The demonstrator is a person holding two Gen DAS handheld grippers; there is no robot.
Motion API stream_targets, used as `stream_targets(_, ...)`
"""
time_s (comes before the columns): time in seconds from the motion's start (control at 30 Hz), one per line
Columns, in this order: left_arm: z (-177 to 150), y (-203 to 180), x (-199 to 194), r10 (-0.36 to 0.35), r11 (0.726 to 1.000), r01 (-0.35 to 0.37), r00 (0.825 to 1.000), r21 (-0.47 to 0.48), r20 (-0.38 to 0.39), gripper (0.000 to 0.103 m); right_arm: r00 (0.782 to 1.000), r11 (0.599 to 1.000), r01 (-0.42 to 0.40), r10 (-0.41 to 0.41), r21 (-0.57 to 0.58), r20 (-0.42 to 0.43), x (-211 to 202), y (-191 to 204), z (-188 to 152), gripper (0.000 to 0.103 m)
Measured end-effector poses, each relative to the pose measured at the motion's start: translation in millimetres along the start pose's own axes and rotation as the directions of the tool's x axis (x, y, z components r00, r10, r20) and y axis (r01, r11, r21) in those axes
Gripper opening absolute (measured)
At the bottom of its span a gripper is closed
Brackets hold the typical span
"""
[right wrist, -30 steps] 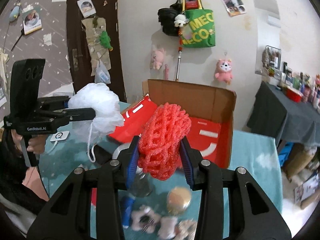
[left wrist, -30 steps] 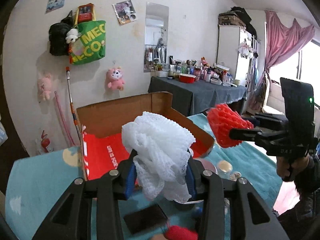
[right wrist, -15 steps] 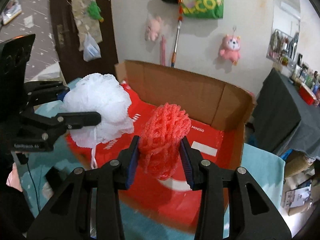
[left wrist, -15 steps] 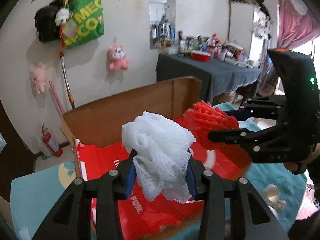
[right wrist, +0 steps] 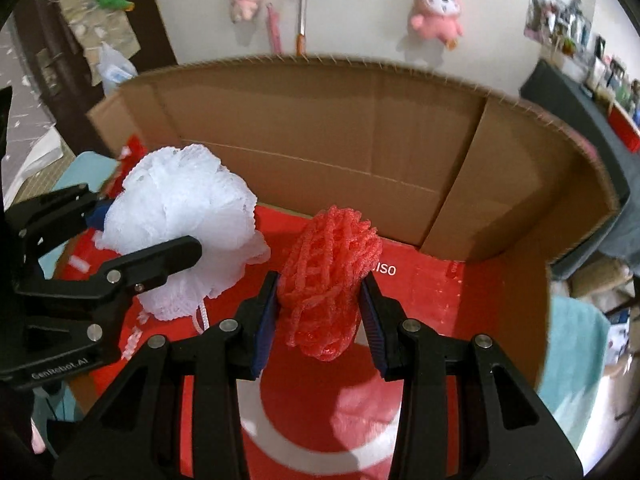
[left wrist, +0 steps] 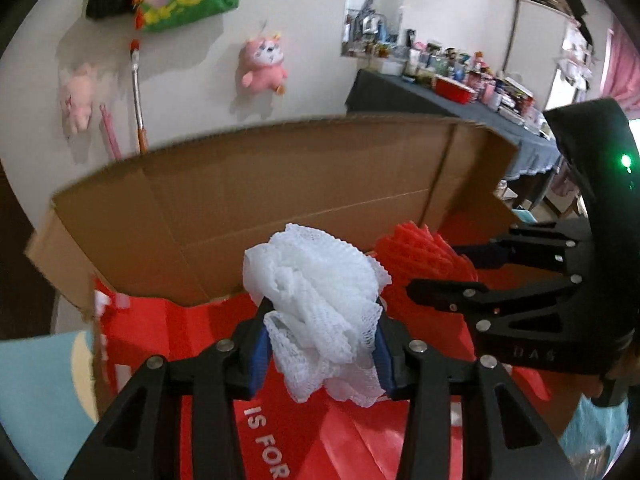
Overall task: Organize soft objects
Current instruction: 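Carry the loofah and red mesh ball with both tools into the red-lined box, then open both tools to drop the loofah and mesh ball into the box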
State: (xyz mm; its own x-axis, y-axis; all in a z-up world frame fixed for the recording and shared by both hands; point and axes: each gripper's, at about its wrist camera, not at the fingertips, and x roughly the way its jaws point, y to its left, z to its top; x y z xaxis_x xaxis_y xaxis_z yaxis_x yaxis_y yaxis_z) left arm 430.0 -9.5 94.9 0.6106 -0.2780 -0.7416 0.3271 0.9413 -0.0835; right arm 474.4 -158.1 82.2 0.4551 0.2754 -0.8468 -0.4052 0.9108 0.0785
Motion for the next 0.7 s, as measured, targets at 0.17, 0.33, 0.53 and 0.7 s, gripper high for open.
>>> stream_targets(0.17,-5,2,18,-0.001,1.000,0.000,0.999,-0.012,-0.033,0.048,0.998,0.999,0.050,-0.050,-0.016,-0.028,19,-2,2,0.038)
stream_targets(0.33,-5,1,17,-0.001,1.000,0.001,1.000,-0.008,-0.026,0.050,0.998,0.998,0.058,-0.059,-0.025,-0.024,20,-7,1,0.040)
stream_targets(0.53,-2,3,18,0.004,1.000,-0.005,1.000,-0.012,-0.024,0.054,0.997,0.998,0.067,-0.067,-0.013,-0.023,17,-9,2,0.041)
stream_targets(0.7,-2,4,14,0.006,1.000,-0.006,1.000,-0.016,-0.020,0.058,0.997,0.997,0.075,-0.075,-0.006,-0.022,18,-12,-3,0.043)
